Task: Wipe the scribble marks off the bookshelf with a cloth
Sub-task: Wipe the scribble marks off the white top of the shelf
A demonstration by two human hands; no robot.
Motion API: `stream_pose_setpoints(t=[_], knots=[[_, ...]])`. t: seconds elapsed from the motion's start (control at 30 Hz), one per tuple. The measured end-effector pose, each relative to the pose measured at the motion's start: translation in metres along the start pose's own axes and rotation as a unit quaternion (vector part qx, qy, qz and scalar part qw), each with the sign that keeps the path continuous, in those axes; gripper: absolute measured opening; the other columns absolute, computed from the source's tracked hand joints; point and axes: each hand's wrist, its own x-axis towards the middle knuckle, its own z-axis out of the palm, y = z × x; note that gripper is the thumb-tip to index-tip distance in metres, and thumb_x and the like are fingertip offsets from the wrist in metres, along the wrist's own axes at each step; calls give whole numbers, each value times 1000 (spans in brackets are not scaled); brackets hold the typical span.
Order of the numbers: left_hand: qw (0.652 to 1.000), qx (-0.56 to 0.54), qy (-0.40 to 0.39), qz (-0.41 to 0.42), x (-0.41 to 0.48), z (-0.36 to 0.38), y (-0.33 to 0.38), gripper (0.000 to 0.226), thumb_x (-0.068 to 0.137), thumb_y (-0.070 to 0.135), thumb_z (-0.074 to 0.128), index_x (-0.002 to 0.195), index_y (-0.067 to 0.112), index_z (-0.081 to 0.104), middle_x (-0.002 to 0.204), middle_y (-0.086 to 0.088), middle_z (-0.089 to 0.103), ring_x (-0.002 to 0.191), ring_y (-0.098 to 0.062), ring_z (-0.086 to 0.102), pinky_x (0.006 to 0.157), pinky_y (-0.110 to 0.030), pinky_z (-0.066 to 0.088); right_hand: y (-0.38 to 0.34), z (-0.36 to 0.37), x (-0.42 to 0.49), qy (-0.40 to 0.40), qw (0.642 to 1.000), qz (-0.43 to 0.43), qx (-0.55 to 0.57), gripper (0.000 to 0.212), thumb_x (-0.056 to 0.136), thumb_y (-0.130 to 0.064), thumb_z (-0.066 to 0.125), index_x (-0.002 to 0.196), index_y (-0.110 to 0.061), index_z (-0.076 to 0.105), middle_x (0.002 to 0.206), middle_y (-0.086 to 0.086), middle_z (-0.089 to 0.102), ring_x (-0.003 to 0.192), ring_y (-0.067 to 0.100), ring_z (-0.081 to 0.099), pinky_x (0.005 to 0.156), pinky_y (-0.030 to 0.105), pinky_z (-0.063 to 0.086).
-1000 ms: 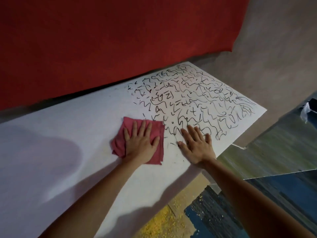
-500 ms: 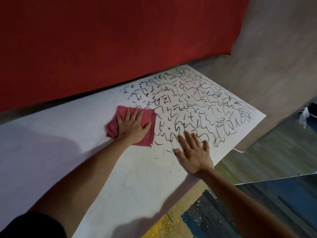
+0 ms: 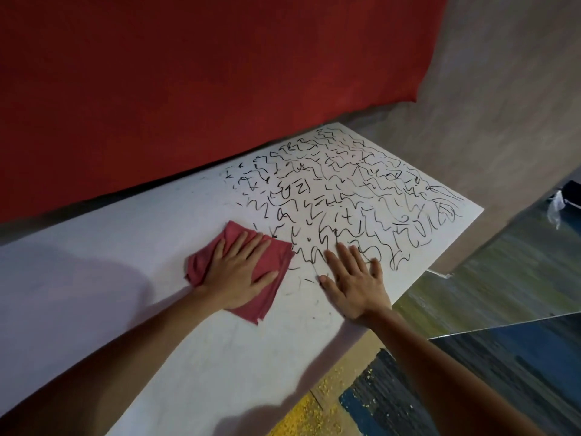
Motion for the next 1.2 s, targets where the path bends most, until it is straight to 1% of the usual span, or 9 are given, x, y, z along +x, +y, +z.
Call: stream_pose_setpoints(t=[0.17,0.3,0.5,0.67,0.83,0.97,1.07,1.13,1.2], knots=[[996,-32,-21,-86,63,-11,-10,76,91,69,12,154,27,-1,161,7,-4,148,-19,-4,118,-51,-1,0,1,1,1,1000,6,-2,108,57,-85,-25,151,-37,-1,158,-11,-16,145,11,-19,116,47,-13],[994,-36,-16,-98,48,-7,9,73,94,65,15,154,25,1,161,7,-2,148,-20,-3,118,-50,-1,0,1,0,-2,1000,4,-1,91,69,-72,-12,152,-37,2,160,-10,-12,146,12,-16,116,47,-12],[997,-15,76,3,-29,11,22,83,82,69,16,143,20,44,149,2,42,140,-23,35,112,-44,14,1,3,1,4,1000,3,2,90,70,-72,-12,152,-37,1,160,-10,-13,146,12,-16,116,48,-12],[999,-5,34,-31,11,0,7,97,68,75,-7,153,31,8,161,12,6,148,-12,2,117,-43,0,3,4,1,5,1000,-2,11,89,71,-72,-11,152,-37,2,160,-10,-12,146,12,-17,115,47,-13],[994,-34,8,-108,62,-7,6,73,93,66,19,154,26,6,161,6,2,148,-17,0,118,-48,0,4,3,1,3,1000,-5,12,83,77,-73,-5,151,-38,2,160,-10,-12,146,12,-17,115,47,-13],[992,-39,3,-122,28,-3,30,75,92,67,16,154,25,4,161,6,1,148,-18,0,117,-47,-1,3,0,0,-8,1000,-4,11,64,95,-62,14,152,-35,2,160,-8,-11,146,14,-16,115,48,-12],[996,-35,34,-78,-31,7,53,88,84,72,-1,151,22,25,158,3,24,145,-22,22,114,-45,6,2,0,-2,-8,1000,-9,9,64,96,-62,15,152,-34,3,160,-6,-11,146,15,-15,116,50,-11],[997,-28,60,-36,-68,19,65,83,92,69,5,140,17,49,144,-2,49,133,-26,45,109,-45,16,1,0,-3,-7,1000,-15,13,67,94,-64,10,153,-33,1,160,-5,-12,146,16,-17,115,50,-12],[998,-20,53,-29,-89,25,69,77,93,67,12,137,19,52,141,0,52,131,-24,47,108,-45,20,2,0,-3,-4,1000,-25,19,76,86,-70,-2,152,-33,-1,160,-4,-14,145,17,-18,115,51,-13]])
